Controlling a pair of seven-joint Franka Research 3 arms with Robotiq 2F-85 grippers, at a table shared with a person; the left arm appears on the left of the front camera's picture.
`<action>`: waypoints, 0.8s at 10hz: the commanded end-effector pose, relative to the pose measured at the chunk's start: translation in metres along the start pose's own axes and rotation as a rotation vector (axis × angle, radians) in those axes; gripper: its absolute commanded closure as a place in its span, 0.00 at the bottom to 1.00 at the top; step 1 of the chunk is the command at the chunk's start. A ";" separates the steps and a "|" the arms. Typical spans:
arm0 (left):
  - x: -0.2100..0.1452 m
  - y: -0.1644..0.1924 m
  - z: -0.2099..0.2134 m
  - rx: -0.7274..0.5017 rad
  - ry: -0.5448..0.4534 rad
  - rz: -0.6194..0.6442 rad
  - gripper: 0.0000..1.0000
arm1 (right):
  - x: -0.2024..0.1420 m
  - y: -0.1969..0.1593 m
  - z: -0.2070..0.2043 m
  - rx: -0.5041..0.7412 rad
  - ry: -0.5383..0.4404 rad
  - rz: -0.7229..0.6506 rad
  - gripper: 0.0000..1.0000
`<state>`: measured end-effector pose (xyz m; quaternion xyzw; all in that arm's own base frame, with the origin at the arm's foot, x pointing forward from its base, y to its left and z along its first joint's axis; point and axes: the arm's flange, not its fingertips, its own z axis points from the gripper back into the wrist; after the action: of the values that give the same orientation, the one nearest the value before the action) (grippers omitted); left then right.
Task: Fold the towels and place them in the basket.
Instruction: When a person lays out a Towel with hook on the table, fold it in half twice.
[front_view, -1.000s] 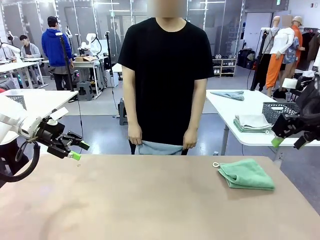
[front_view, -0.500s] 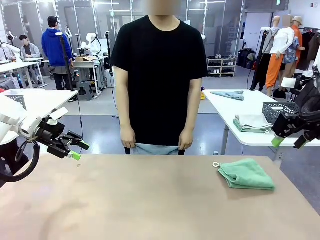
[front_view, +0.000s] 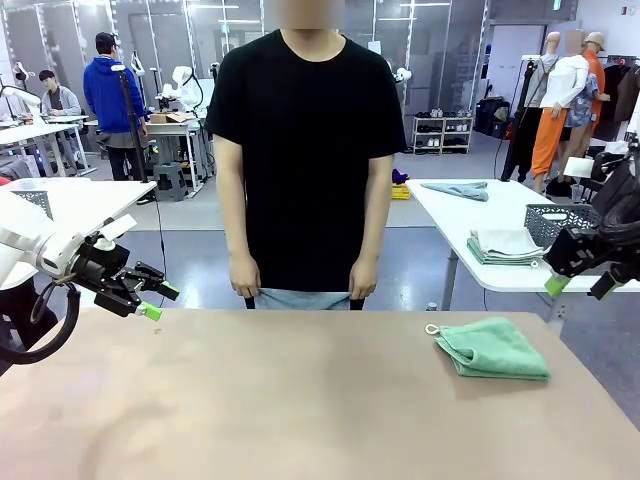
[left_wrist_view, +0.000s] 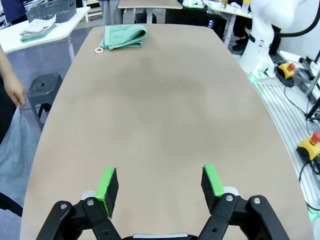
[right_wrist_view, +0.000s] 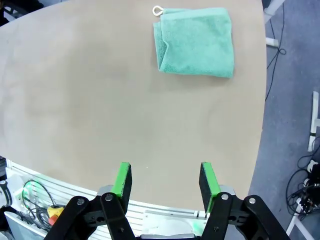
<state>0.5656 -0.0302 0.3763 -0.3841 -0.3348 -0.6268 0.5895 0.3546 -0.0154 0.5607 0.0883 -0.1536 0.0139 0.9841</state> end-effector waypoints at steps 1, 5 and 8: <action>0.000 0.000 0.001 -0.005 0.002 -0.017 0.15 | -0.001 -0.001 0.002 0.015 0.005 -0.006 0.32; 0.000 0.000 0.001 -0.005 0.002 -0.017 0.15 | -0.001 -0.001 0.002 0.015 0.005 -0.006 0.32; 0.000 0.000 0.001 -0.005 0.002 -0.017 0.15 | -0.001 -0.001 0.002 0.015 0.005 -0.006 0.32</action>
<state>0.5656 -0.0302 0.3763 -0.3840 -0.3348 -0.6268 0.5895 0.3546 -0.0157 0.5608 0.0884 -0.1535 0.0134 0.9841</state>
